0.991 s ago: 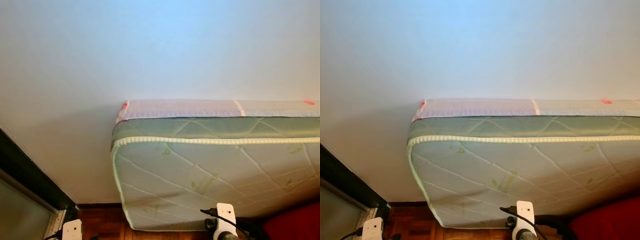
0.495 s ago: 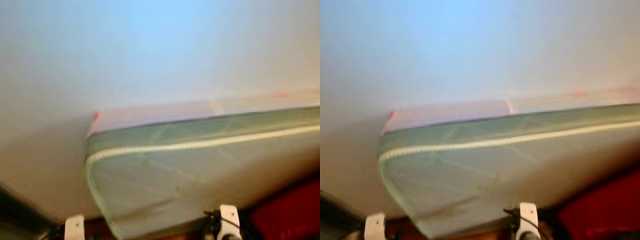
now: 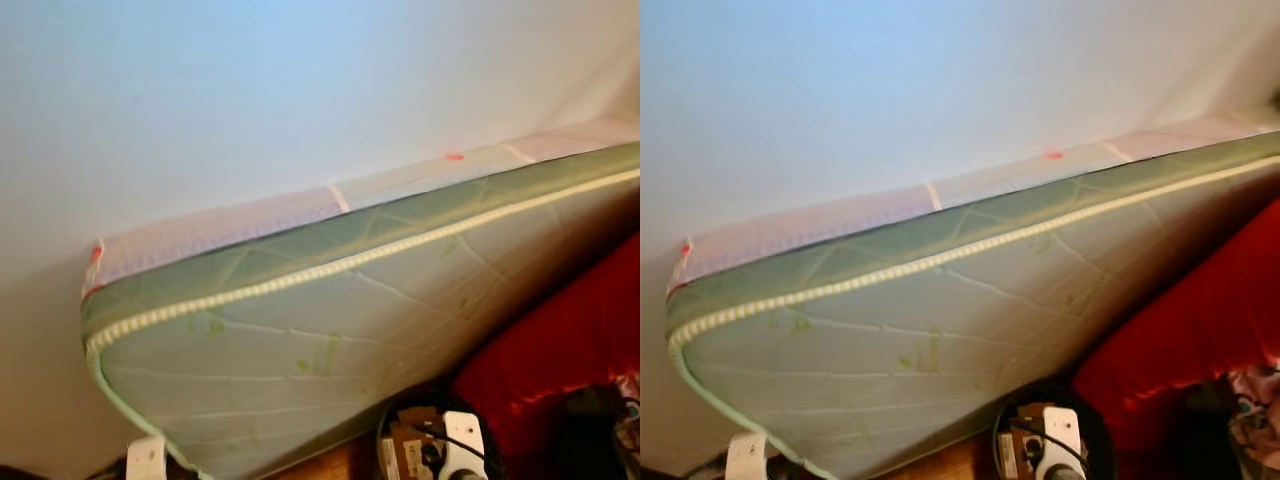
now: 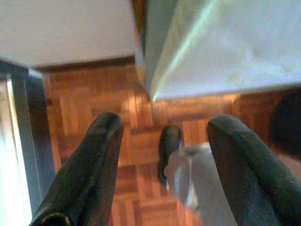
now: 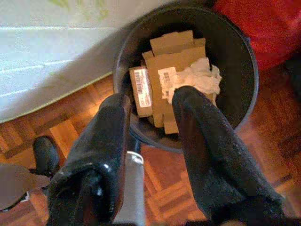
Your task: Clean up the room
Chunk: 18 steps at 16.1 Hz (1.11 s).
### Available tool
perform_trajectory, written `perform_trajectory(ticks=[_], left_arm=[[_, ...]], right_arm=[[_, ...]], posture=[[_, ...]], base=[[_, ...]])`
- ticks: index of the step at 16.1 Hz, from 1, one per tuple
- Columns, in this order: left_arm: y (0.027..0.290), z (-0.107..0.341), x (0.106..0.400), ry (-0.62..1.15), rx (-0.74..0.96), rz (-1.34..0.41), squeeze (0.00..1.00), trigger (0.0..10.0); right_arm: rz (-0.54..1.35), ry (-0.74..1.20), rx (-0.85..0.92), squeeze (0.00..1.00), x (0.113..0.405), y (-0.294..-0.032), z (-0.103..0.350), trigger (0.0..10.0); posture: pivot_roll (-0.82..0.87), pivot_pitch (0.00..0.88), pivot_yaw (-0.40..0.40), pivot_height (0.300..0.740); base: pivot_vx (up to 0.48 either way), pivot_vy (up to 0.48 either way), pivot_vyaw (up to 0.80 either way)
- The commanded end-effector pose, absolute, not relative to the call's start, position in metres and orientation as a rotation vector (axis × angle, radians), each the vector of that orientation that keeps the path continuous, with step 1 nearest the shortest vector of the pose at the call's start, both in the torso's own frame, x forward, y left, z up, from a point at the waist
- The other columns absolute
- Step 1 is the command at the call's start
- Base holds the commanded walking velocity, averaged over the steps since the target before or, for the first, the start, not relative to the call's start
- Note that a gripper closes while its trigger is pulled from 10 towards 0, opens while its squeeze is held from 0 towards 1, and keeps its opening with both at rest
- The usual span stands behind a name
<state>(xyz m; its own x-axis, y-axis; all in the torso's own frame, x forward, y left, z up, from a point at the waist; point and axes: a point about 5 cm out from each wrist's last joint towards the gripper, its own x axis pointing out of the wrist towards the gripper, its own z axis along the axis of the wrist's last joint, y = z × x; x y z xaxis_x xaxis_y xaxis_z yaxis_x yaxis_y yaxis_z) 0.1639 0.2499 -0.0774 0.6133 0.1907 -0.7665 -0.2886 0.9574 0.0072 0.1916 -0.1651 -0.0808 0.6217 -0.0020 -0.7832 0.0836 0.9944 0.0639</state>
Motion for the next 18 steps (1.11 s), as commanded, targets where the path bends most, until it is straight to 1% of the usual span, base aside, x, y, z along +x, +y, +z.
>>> perform_trajectory(ticks=[1,5,18], left_arm=[[0.2458,-0.0854,0.1526,0.983,-0.034,0.257,0.0,10.0],[0.2456,-0.0852,0.1529,0.98,-0.036,0.252,0.0,10.0],[0.2458,-0.0858,0.1509,0.978,-0.048,0.261,0.0,10.0]], right_arm=[[0.081,0.886,0.187,0.0,0.1736,-0.1528,-0.0875,10.0],[0.082,0.887,0.187,0.0,0.1737,-0.1529,-0.0875,10.0],[0.087,0.873,0.189,0.0,0.1751,-0.1545,-0.0863,10.0]], posture=[[0.02,0.053,-0.008,0.74],[0.02,0.057,-0.008,0.74],[0.02,0.06,-0.013,0.74]], base=[[0.0,0.0,0.0],[0.0,0.0,0.0],[-0.269,0.0,0.0]])
